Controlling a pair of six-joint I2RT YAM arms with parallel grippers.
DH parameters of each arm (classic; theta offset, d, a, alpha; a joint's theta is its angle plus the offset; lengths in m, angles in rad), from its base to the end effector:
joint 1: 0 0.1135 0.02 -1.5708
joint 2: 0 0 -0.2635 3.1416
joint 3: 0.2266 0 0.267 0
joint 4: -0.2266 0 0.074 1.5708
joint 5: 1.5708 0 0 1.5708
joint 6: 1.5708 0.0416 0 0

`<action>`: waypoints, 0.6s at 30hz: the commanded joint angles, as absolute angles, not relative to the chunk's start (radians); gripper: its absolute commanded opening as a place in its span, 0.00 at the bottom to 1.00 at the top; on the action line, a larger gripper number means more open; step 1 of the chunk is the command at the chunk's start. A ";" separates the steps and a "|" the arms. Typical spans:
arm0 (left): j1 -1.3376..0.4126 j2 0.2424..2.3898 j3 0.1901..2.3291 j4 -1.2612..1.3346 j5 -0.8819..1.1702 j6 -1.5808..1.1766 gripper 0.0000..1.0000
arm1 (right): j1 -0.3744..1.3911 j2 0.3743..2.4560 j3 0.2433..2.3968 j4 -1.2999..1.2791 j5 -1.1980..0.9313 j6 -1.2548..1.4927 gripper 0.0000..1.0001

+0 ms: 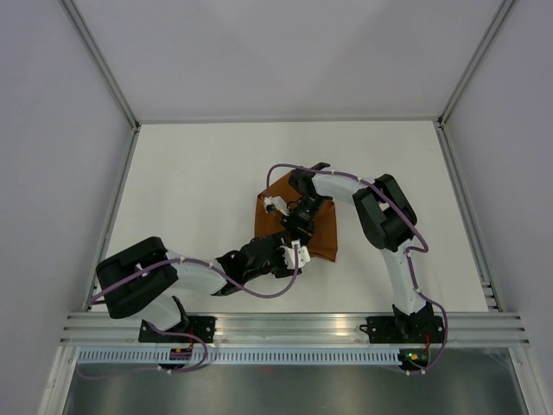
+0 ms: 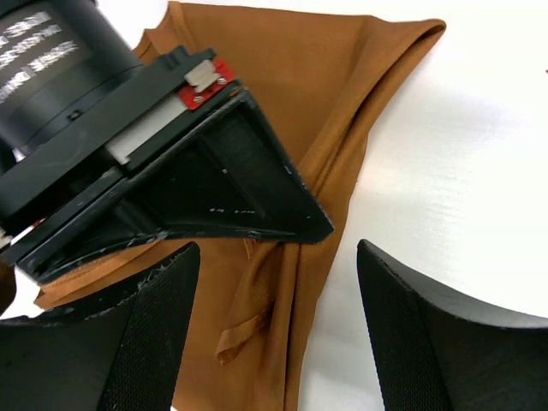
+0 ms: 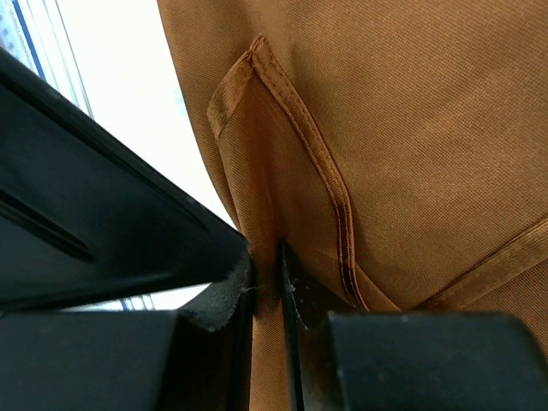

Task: Fold the napkin, place the utensils inside, and roll it up
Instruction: Roll the napkin with the utensil

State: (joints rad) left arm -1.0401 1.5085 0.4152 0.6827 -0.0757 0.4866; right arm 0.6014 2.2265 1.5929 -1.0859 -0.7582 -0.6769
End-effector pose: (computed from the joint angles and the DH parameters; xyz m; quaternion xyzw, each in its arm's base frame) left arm 0.1456 -0.2419 0.1269 0.5629 0.6182 -0.1192 0.5355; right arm 0.3222 0.2558 0.1136 0.5306 -0.7600 -0.3714 0.0550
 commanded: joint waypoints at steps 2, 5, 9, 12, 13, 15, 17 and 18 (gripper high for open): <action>-1.057 1.560 0.465 0.676 -0.068 0.551 0.78 | 0.597 2.321 1.548 -1.025 -0.548 -0.755 0.12; -1.057 1.577 0.466 0.675 -0.081 0.548 0.78 | 0.594 2.321 1.546 -1.026 -0.545 -0.761 0.13; -1.057 1.597 0.483 0.640 -0.092 0.543 0.76 | 0.584 2.319 1.545 -1.032 -0.542 -0.767 0.12; -1.057 1.614 0.494 0.611 -0.086 0.538 0.72 | 0.578 2.319 1.542 -1.037 -0.543 -0.773 0.12; -1.057 1.615 0.498 0.601 -0.077 0.537 0.70 | 0.578 2.319 1.540 -1.037 -0.543 -0.773 0.12; -1.057 1.627 0.511 0.584 -0.072 0.535 0.64 | 0.575 2.319 1.539 -1.037 -0.543 -0.776 0.12; -1.057 1.632 0.520 0.565 -0.068 0.534 0.56 | 0.575 2.318 1.537 -1.035 -0.543 -0.776 0.11; -1.057 1.635 0.522 0.549 -0.064 0.531 0.48 | 0.572 2.316 1.536 -1.035 -0.543 -0.778 0.11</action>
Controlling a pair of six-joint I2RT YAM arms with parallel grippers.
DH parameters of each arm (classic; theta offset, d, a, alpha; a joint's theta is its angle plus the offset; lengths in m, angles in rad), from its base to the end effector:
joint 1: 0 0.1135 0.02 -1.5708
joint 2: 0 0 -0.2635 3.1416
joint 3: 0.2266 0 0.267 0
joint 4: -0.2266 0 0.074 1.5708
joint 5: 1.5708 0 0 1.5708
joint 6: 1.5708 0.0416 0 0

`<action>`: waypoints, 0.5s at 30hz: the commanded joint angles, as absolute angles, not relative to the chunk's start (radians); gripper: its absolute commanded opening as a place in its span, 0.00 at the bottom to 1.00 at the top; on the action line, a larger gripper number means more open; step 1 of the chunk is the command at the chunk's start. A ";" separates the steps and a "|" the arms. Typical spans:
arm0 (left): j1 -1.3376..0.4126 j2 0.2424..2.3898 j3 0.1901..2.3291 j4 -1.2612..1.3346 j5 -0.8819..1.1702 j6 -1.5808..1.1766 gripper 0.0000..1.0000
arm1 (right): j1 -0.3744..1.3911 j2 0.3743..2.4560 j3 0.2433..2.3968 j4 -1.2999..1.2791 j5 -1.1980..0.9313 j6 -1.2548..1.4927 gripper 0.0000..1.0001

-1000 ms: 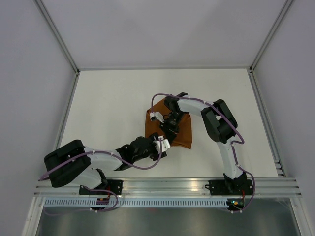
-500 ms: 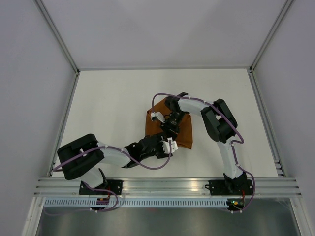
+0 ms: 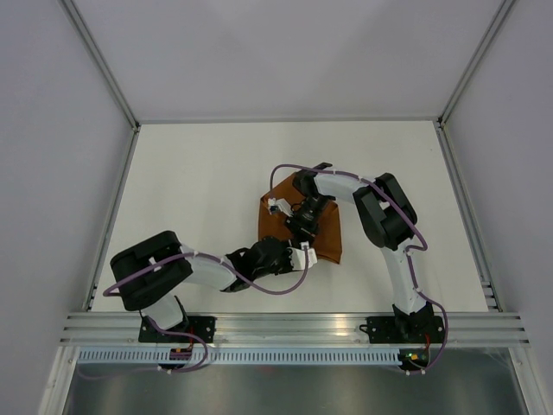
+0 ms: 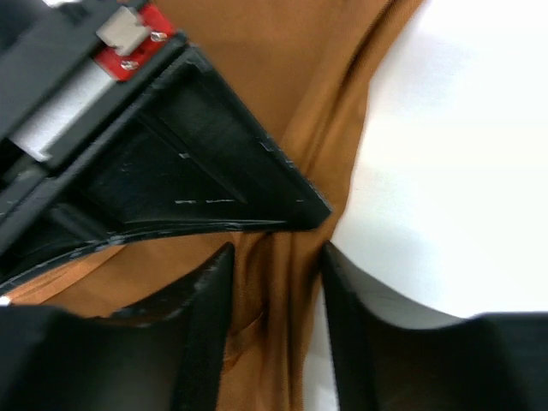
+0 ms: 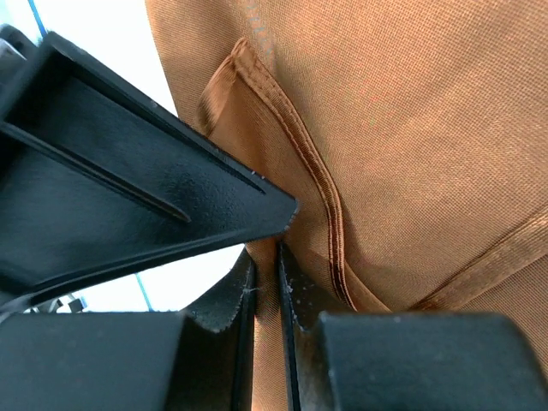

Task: Fold the napkin, place the utensils inside, and roll it up
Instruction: Roll the napkin with the utensil

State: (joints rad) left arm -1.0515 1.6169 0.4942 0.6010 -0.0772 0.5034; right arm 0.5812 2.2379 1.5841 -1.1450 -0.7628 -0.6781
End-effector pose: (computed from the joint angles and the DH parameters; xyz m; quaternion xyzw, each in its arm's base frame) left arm 0.1512 -0.2580 0.1107 0.5929 0.6300 -0.1033 0.4908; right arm 0.3206 0.2450 0.1085 0.5088 -0.7702 -0.3745 0.0875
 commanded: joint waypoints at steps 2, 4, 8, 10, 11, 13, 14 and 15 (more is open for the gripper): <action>-1.057 1.643 0.532 0.532 -0.052 0.525 0.45 | 0.569 2.316 1.536 -1.035 -0.540 -0.781 0.11; -1.055 1.649 0.541 0.506 -0.037 0.520 0.41 | 0.563 2.315 1.536 -1.035 -0.540 -0.782 0.11; -1.055 1.663 0.575 0.448 -0.015 0.512 0.26 | 0.555 2.313 1.532 -1.029 -0.543 -0.781 0.11; -1.054 1.669 0.589 0.411 -0.005 0.505 0.18 | 0.557 2.309 1.529 -1.022 -0.545 -0.779 0.11; -1.052 1.677 0.601 0.404 -0.005 0.502 0.09 | 0.555 2.304 1.528 -1.017 -0.545 -0.775 0.11; -1.048 1.684 0.610 0.388 0.021 0.489 0.02 | 0.555 2.296 1.525 -1.009 -0.548 -0.770 0.13; -1.045 1.684 0.618 0.376 0.029 0.485 0.02 | 0.555 2.287 1.523 -1.011 -0.551 -0.769 0.16; -1.036 1.684 0.621 0.368 0.056 0.477 0.02 | 0.555 2.283 1.522 -1.009 -0.554 -0.767 0.17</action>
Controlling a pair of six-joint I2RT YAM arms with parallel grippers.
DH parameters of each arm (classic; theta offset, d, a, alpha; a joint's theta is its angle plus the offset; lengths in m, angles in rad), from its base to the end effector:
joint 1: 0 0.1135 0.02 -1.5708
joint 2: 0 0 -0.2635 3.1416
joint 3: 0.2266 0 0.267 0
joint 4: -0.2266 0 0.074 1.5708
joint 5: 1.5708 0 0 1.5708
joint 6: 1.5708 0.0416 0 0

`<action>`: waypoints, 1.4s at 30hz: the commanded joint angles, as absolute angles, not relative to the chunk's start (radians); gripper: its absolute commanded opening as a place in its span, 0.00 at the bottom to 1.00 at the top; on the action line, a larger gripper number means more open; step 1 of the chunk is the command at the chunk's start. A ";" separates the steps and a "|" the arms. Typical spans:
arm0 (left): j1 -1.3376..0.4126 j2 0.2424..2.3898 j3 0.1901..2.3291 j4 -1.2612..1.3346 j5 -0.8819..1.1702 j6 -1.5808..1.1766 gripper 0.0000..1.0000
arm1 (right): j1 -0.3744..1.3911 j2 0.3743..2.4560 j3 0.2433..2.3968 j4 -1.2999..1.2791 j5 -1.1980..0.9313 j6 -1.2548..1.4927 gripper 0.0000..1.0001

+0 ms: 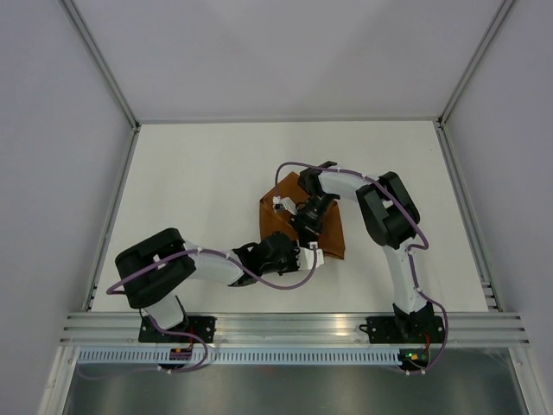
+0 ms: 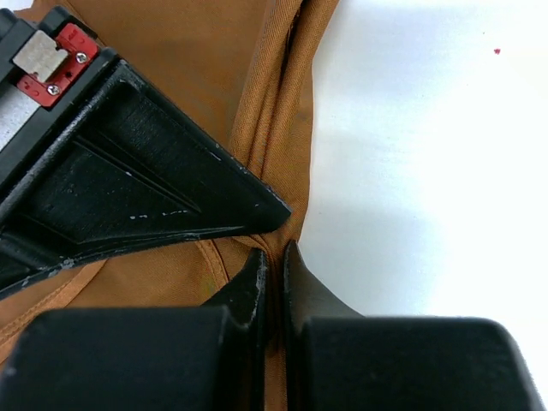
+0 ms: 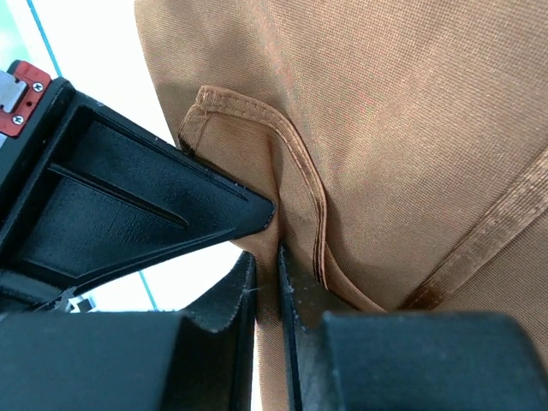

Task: Fold the napkin, place the utensils inside, and roll it up
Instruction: Roll the napkin with the utensil

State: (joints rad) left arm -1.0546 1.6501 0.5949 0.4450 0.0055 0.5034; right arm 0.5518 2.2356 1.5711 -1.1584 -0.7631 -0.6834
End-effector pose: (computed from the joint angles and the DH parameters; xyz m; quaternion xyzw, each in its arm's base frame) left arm 0.1558 -0.2750 0.1132 0.6240 0.6302 -0.1281 0.4439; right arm 0.3242 0.2333 0.1069 0.4950 -0.7778 -0.3763 0.0921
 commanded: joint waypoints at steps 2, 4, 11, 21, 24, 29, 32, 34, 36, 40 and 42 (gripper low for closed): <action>-1.019 1.680 0.635 0.345 0.092 0.453 0.02 | 0.555 2.264 1.522 -1.008 -0.560 -0.765 0.23; -0.991 1.677 0.650 0.324 0.149 0.424 0.02 | 0.555 2.249 1.519 -1.005 -0.571 -0.761 0.26; -0.917 1.698 0.705 0.246 0.305 0.376 0.02 | 0.537 2.158 1.509 -0.996 -0.600 -0.732 0.38; -0.816 1.782 0.810 0.141 0.552 0.321 0.02 | 0.425 2.068 1.511 -0.910 -0.675 -0.611 0.48; -0.789 1.831 0.874 0.065 0.618 0.315 0.02 | 0.393 2.039 1.496 -0.885 -0.686 -0.597 0.50; -0.730 1.894 0.937 0.016 0.721 0.262 0.02 | 0.333 1.959 1.422 -0.784 -0.704 -0.568 0.49; -0.712 1.943 0.998 -0.058 0.767 0.239 0.02 | 0.302 1.883 1.350 -0.703 -0.701 -0.558 0.49; -0.700 1.991 1.067 -0.145 0.790 0.230 0.02 | 0.292 1.836 1.307 -0.636 -0.692 -0.560 0.49; -0.687 2.020 1.101 -0.207 0.833 0.213 0.02 | 0.281 1.761 1.224 -0.582 -0.675 -0.560 0.50; -0.672 2.089 1.189 -0.290 0.876 0.184 0.02 | 0.278 1.631 1.086 -0.441 -0.638 -0.574 0.51; -0.664 2.135 1.219 -0.331 0.905 0.175 0.02 | 0.279 1.599 1.023 -0.401 -0.630 -0.597 0.51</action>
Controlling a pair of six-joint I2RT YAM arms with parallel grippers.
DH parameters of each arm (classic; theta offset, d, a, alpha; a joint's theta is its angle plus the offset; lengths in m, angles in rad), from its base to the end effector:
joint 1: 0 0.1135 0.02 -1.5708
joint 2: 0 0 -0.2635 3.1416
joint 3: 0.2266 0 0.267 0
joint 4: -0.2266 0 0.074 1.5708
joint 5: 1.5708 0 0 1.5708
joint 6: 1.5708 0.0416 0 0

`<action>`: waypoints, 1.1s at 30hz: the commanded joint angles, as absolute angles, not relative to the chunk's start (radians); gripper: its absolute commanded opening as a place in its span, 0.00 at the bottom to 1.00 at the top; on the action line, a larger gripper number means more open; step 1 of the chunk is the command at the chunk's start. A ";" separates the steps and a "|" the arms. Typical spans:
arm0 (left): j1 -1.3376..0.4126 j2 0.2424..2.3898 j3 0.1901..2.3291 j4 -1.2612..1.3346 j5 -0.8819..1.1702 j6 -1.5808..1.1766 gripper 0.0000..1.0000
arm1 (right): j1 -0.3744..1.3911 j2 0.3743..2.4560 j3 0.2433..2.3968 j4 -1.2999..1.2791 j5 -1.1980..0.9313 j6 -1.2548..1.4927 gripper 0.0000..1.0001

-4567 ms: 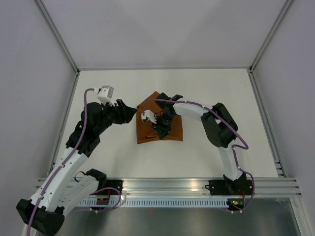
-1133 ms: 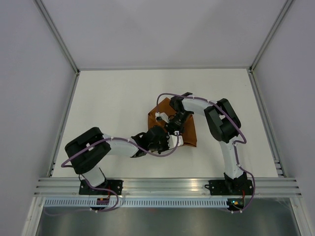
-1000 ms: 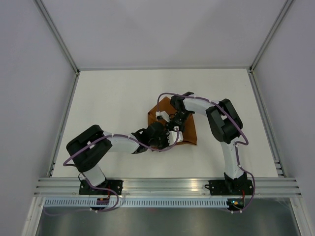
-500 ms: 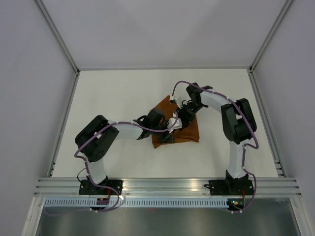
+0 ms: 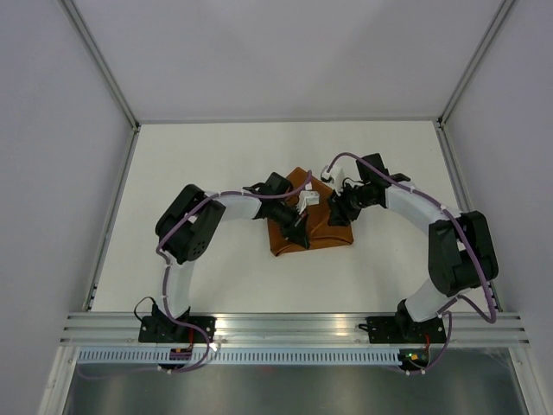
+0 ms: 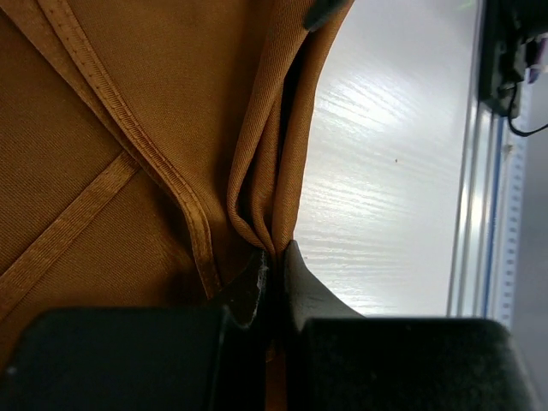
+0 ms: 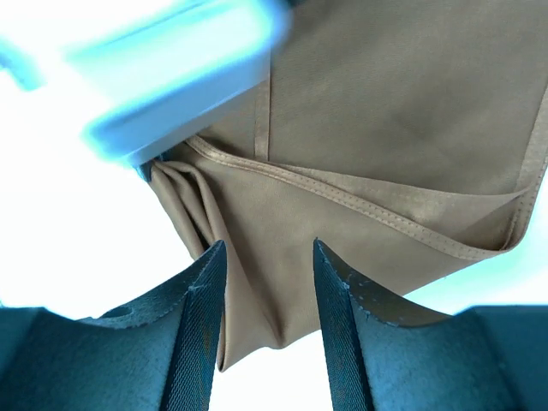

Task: Fold the napkin, place the utensils inside, and roll it up
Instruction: Roll the napkin with the utensil

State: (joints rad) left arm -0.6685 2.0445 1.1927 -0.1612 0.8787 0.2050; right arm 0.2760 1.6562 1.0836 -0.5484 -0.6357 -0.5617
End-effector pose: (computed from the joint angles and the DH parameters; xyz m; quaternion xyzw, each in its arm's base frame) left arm 0.3018 -0.2792 0.1064 0.4741 0.7388 -0.4552 0.1486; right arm 0.3208 0.1165 0.1887 -0.4403 0.8176 0.2714 0.2531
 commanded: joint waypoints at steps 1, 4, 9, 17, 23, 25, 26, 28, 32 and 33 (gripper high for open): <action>-0.661 2.150 1.250 -0.374 0.913 0.170 0.02 | 0.279 1.583 1.005 -0.391 -0.630 -0.607 0.51; -0.657 2.201 1.298 -0.417 0.939 0.166 0.02 | 0.281 1.513 0.934 -0.345 -0.624 -0.653 0.51; -0.643 2.262 1.328 -0.460 0.982 0.152 0.02 | 0.311 1.408 0.778 -0.240 -0.600 -0.728 0.51; -0.626 2.322 1.381 -0.525 1.005 0.150 0.02 | 0.549 1.246 0.568 -0.101 -0.421 -0.810 0.54; -0.612 2.339 1.391 -0.538 1.003 0.146 0.02 | 0.701 1.233 0.522 -0.042 -0.339 -0.828 0.56; -0.612 2.342 1.397 -0.545 1.003 0.147 0.02 | 0.739 1.238 0.506 -0.025 -0.316 -0.836 0.57; -0.612 2.341 1.400 -0.545 1.005 0.147 0.02 | 0.752 1.242 0.502 -0.009 -0.290 -0.841 0.57; -0.612 2.342 1.405 -0.555 1.005 0.153 0.02 | 0.778 1.258 0.491 0.000 -0.275 -0.850 0.58; -0.612 2.350 1.419 -0.574 1.005 0.164 0.02 | 0.799 1.304 0.497 0.040 -0.258 -0.859 0.58; -0.611 2.353 1.420 -0.575 1.006 0.166 0.02 | 0.801 1.321 0.499 0.043 -0.243 -0.861 0.58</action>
State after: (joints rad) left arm -0.6144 2.2894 1.4223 -0.5446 1.1831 0.1234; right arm 0.7914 1.2884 0.4961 -0.0288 -0.2783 -0.8337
